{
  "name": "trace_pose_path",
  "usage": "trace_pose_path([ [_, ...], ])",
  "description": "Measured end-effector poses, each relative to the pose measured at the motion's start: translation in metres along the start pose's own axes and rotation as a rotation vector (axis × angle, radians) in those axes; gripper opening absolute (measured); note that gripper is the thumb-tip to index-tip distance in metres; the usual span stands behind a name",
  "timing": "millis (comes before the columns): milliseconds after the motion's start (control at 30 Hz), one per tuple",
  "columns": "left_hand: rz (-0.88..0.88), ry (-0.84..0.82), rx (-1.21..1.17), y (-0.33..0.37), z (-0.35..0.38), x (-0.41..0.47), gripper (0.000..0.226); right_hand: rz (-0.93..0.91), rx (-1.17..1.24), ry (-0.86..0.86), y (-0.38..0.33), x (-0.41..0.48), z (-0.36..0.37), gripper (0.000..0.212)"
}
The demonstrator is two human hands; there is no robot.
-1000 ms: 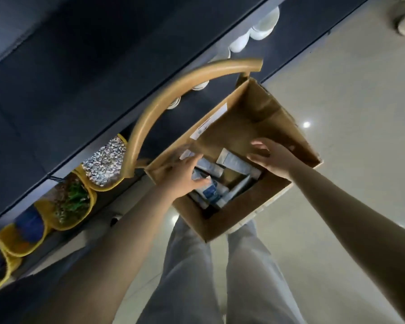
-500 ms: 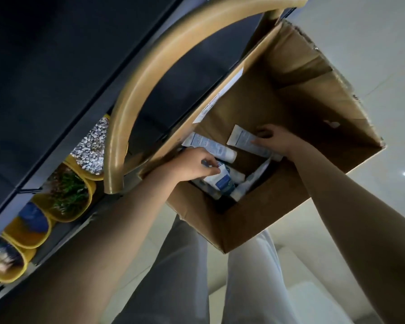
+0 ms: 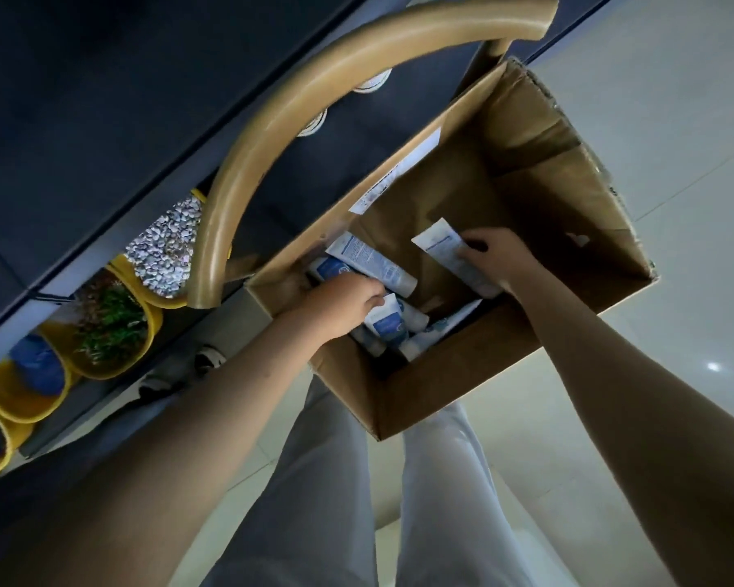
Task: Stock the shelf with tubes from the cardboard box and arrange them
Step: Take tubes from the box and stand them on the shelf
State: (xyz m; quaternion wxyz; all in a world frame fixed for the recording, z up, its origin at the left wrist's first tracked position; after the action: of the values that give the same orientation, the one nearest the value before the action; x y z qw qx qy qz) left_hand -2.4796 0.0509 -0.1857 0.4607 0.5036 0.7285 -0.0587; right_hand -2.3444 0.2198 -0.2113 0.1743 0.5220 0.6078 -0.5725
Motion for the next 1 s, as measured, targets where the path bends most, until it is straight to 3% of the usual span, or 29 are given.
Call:
trace_pose_path([
  [133, -0.026, 0.16, 0.096, 0.018, -0.014, -0.053, 0.018, -0.16, 0.191, 0.111, -0.03, -0.066, -0.034, 0.041],
  [233, -0.107, 0.382, 0.001, 0.035, -0.043, -0.11, 0.025, -0.278, 0.26, 0.147, -0.063, -0.133, -0.054, 0.039],
  [333, -0.168, 0.674, -0.136, 0.049, -0.072, -0.176, 0.037, -0.427, 0.317, 0.181, -0.094, -0.196, -0.065, 0.013],
  [433, -0.171, 0.882, -0.29, 0.061, -0.095, -0.235, 0.026, -0.566, 0.349, 0.173, -0.124, -0.25, -0.062, 0.013],
  [800, -0.113, 1.28, -0.66, 0.042, -0.186, -0.424, 0.014, -0.934, 0.476, 0.088, -0.259, -0.388, 0.004, 0.013],
  [1000, -0.103, 1.359, -0.622, -0.003, -0.219, -0.506, 0.015, -1.056, 0.601, 0.065, -0.307, -0.432, 0.071, 0.012],
])
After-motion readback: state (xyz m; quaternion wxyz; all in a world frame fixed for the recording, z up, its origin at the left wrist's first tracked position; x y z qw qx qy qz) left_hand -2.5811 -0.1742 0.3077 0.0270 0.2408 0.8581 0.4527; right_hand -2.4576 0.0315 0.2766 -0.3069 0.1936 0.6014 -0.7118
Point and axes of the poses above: each hand's wrist, its own x-axis towards the middle knuckle, its own z-axis out of the palm, y = z × x, the point moved 4 cm from there along x, towards the middle knuckle, and after that the axes turned 11 degrees about x, right-handed, at the moved point
